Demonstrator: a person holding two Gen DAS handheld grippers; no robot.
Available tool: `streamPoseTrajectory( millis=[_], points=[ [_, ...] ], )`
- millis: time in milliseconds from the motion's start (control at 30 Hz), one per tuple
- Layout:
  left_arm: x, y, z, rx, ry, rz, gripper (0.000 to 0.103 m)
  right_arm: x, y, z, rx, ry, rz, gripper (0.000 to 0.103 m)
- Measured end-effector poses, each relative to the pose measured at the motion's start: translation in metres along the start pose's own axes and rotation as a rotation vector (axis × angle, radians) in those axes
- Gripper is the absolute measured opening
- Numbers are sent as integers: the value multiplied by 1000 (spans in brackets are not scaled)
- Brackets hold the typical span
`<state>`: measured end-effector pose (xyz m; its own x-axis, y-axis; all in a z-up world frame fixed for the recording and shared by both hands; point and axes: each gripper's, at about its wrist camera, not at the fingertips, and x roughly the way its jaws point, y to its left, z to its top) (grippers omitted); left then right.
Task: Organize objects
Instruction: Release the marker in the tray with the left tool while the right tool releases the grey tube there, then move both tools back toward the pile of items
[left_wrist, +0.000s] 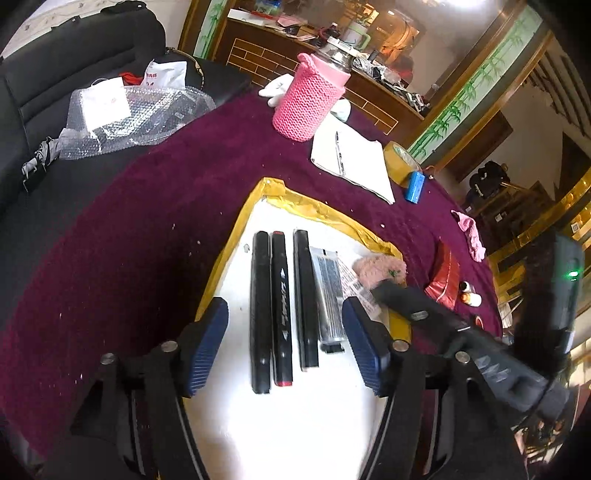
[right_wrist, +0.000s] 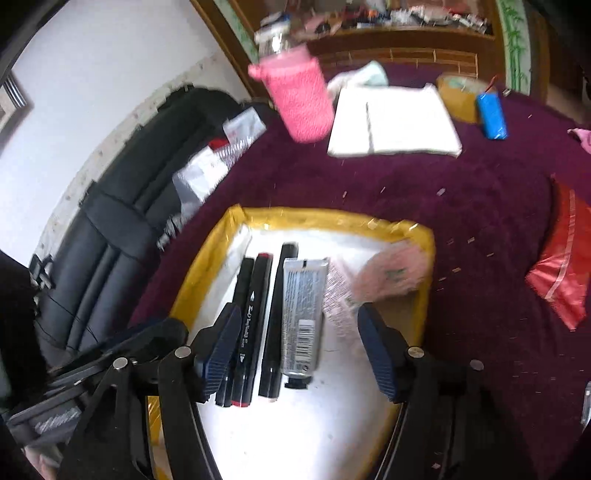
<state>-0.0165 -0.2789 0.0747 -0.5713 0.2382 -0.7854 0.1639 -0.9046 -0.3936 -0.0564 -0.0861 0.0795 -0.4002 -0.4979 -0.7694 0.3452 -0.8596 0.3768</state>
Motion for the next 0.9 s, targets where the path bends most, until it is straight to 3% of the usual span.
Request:
streamPoseTrajectory(
  millis=[367,500,900],
  points=[
    [-34,-43,-27,50,-41,-102,63,-79,-66,-20,62,-127,-43,62],
    [-51,-45,-37,13,-71,-138,63,-96,-82,-32,94,-150,-30,62],
    [-83,-32,-56,-123,-153,-110,64,-117,-109,-65,100,-164,8,62]
  ],
)
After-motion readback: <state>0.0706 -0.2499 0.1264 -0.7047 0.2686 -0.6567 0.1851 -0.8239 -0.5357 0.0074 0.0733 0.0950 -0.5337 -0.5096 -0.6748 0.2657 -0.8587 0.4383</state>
